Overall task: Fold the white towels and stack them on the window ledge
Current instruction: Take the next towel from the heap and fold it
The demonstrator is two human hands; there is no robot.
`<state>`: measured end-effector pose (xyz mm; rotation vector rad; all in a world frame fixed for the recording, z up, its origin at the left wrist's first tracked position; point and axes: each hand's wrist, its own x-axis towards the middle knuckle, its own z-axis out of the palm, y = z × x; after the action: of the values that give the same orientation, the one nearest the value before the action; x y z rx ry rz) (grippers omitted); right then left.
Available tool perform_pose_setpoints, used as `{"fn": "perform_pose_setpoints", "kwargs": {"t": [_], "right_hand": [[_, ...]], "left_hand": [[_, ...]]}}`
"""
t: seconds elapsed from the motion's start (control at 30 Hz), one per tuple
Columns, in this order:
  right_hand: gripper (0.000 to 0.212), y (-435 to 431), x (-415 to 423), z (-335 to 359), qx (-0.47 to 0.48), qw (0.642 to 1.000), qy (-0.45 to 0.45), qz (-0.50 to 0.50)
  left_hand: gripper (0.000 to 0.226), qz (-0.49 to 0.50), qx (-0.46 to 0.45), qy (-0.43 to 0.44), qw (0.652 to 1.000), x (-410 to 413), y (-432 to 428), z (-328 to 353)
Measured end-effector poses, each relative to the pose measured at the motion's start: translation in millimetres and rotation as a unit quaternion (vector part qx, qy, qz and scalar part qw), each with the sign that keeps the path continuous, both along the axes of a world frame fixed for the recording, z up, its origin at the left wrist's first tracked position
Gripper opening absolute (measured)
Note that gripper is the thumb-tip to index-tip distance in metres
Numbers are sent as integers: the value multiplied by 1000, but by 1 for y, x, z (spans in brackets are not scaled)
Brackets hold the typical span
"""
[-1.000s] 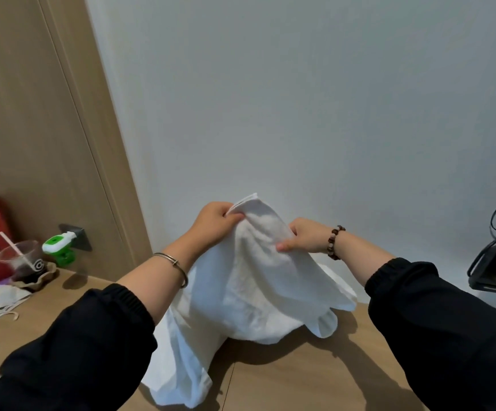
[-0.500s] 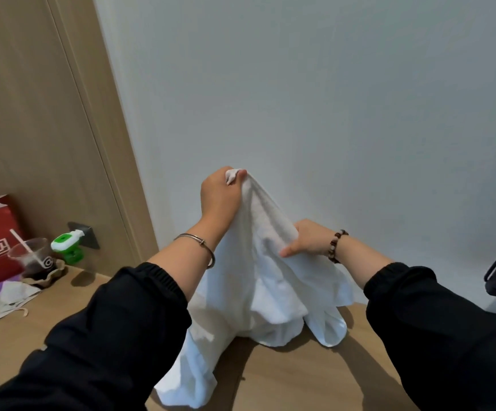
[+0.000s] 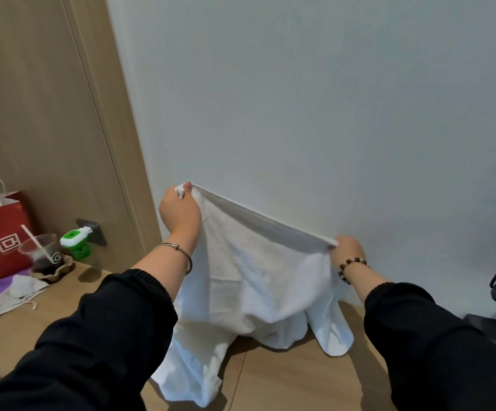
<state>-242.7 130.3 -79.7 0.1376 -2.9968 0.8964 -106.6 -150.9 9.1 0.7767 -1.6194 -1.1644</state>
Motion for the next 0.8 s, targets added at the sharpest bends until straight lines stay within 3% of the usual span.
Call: {"fn": "perform_pose_setpoints", "kwargs": {"t": [0.13, 0.27, 0.33, 0.43, 0.47, 0.5, 0.53, 0.57, 0.6, 0.63, 0.7, 0.8], "right_hand": [[24, -29, -4, 106, -112, 979, 170, -23], [24, -76, 23, 230, -204, 929, 308, 7], [29, -96, 41, 285, -273, 881, 385, 34], [32, -115, 69, 345, -416, 751, 509, 60], [28, -119, 71, 354, -427, 728, 531, 79], [22, -122, 70, 358, -389, 752, 522, 106], [19, -125, 65, 357, -306, 815, 470, 145], [24, -126, 59, 352, -196, 885, 379, 184], [32, -126, 50, 343, -102, 928, 293, 207], [36, -123, 42, 333, -53, 945, 240, 217], [41, -115, 35, 313, -31, 951, 217, 220], [47, -110, 34, 288, -13, 951, 185, 249]], "left_hand": [[41, 24, 7, 55, 998, 0, -11, 42], [37, -1, -16, 122, 992, -13, -6, 117], [40, -5, -21, 180, 983, -16, 1, 170], [36, -17, -15, 302, 953, -8, 12, 248], [34, -22, -60, 312, 948, -4, 13, 263], [30, -33, -142, 271, 951, 0, 14, 270], [26, -48, -251, 144, 956, 0, 11, 268], [22, -75, -342, -23, 936, -1, 6, 256], [20, -107, -383, -167, 902, -1, -1, 240], [22, -122, -396, -279, 866, 1, -11, 222], [24, -126, -359, -343, 859, 10, -31, 192], [19, -187, -324, -282, 883, 22, -38, 169]]}}
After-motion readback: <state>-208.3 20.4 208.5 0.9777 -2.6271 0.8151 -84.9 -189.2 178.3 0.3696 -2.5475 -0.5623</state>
